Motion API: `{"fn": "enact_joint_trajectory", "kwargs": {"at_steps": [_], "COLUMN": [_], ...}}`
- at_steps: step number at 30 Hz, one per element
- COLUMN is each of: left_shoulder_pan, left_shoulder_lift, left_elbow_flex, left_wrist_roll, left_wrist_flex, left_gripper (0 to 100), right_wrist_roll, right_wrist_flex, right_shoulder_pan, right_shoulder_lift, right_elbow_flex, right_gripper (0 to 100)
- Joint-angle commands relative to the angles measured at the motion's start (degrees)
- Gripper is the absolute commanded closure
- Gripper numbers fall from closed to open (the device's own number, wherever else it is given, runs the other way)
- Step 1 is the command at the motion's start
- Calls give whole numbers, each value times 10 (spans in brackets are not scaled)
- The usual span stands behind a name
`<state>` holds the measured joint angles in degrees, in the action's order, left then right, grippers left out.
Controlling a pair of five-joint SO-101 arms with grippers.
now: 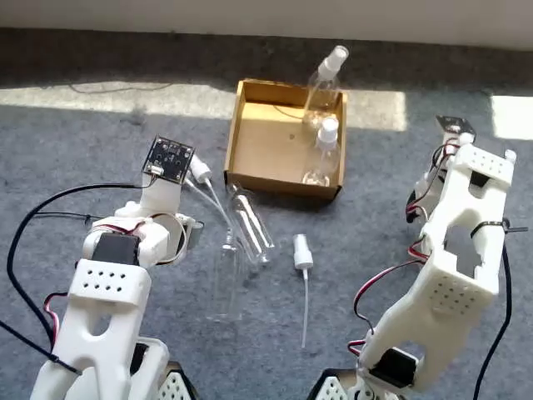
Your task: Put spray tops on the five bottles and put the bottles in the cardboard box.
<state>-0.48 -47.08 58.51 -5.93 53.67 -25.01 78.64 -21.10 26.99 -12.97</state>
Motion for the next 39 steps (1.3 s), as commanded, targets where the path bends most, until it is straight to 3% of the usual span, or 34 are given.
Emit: {"fn": "enact_joint_trajectory", "kwargs": {"at_steps": [1, 7, 12, 20, 24, 30, 39], "left_shoulder_pan": [9, 115, 206, 270, 334, 402, 405], "left_shoulder_lift": [-16, -10, 47, 233, 284, 383, 466], "left_elbow_flex": [-34, -127, -164, -279, -312, -320, -321], "left_wrist_roll": [-4, -2, 11, 95, 117, 172, 335], "left_wrist_flex": [12, 109, 81, 81, 76, -14, -74], "left_gripper": [790, 790, 790, 790, 790, 790, 790], "right_wrist_roll": [0, 0, 2, 4, 17, -1, -72], "right_wrist_flex": [10, 14, -53, -106, -106, -110, -111], "right_shoulder_pan": [1, 51, 100, 170, 127, 33, -47], "right_shoulder_lift": [-87, -225, -385, -568, -583, -583, -583], "right_elbow_flex": [-3, 109, 276, 511, 530, 528, 528], "right_gripper": [994, 994, 994, 994, 994, 994, 994]}}
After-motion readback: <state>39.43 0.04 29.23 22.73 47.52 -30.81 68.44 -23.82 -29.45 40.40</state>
